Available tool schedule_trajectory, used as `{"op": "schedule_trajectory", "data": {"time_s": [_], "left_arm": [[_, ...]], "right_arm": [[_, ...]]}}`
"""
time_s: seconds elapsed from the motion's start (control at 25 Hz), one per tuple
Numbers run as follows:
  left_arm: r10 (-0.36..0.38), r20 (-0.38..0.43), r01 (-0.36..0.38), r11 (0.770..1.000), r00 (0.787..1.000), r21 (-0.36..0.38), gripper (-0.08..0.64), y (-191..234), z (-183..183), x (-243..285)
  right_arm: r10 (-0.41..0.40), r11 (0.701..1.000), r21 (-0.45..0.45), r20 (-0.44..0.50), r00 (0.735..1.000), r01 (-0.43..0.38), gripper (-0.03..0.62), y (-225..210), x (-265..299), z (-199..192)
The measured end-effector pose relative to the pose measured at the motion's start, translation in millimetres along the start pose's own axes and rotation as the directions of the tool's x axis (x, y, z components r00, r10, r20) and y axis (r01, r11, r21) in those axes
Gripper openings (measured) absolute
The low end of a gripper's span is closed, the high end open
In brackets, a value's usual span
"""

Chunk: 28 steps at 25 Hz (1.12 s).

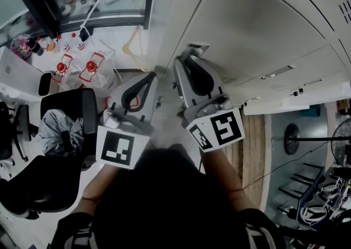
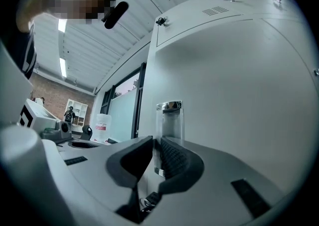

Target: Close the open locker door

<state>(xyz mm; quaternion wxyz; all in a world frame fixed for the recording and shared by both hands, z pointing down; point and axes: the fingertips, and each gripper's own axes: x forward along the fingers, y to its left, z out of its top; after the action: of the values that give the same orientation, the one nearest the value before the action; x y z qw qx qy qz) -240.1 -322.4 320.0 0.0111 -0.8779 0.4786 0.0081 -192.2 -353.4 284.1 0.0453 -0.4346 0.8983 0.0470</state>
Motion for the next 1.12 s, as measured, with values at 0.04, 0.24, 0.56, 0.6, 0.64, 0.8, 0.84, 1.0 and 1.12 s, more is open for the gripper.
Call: {"op": "schedule_trajectory", "data": {"time_s": [0.04,0.24,0.56,0.6,0.64,0.8,0.84,1.0,1.12], "left_arm": [[0.002,0.000,-0.002,1.000,1.000,-0.001,0.000,0.1,0.2,-0.4],[0.008,0.000,-0.008,1.000,1.000,0.004,0.000,-1.0,1.3,-0.8],[0.016,-0.004,-0.016,1.000,1.000,0.016,0.000,-4.2,2.9,-5.9],[0.016,-0.001,-0.016,1.000,1.000,0.017,0.000,-4.7,3.6,-7.4],[0.017,0.002,-0.017,1.000,1.000,0.018,0.000,-5.4,4.5,-9.0],[0.025,0.005,-0.025,0.999,1.000,0.023,0.000,-8.5,6.5,-13.8],[0.028,0.005,-0.028,0.999,1.000,0.025,0.000,-9.7,6.7,-14.7],[0.038,0.014,-0.038,0.999,0.999,0.030,0.000,-18.1,9.0,-17.6],[0.053,0.025,-0.054,0.998,0.998,0.033,0.000,-29.2,13.1,-20.7]], "right_arm": [[-0.003,1.000,-0.001,-0.001,1.000,0.003,0.060,-0.4,0.7,-0.1],[-0.016,1.000,-0.006,-0.005,1.000,0.016,0.060,-2.9,1.7,-0.4],[-0.038,0.998,-0.057,-0.043,0.998,0.035,0.060,-1.3,2.7,-0.8],[-0.046,0.997,-0.072,-0.053,0.998,0.042,0.060,-0.4,3.0,-0.8],[-0.057,0.995,-0.084,-0.060,0.997,0.051,0.060,0.1,3.0,-0.7],[-0.086,0.994,-0.078,-0.060,0.995,0.081,0.061,-2.3,-3.3,2.1],[-0.088,0.994,-0.075,-0.055,0.995,0.084,0.061,-2.4,-6.7,3.5],[-0.114,0.991,-0.071,-0.039,0.993,0.111,0.061,-3.9,-26.9,7.2],[-0.148,0.987,-0.063,-0.030,0.988,0.146,0.055,-10.5,-50.8,8.6]]}}
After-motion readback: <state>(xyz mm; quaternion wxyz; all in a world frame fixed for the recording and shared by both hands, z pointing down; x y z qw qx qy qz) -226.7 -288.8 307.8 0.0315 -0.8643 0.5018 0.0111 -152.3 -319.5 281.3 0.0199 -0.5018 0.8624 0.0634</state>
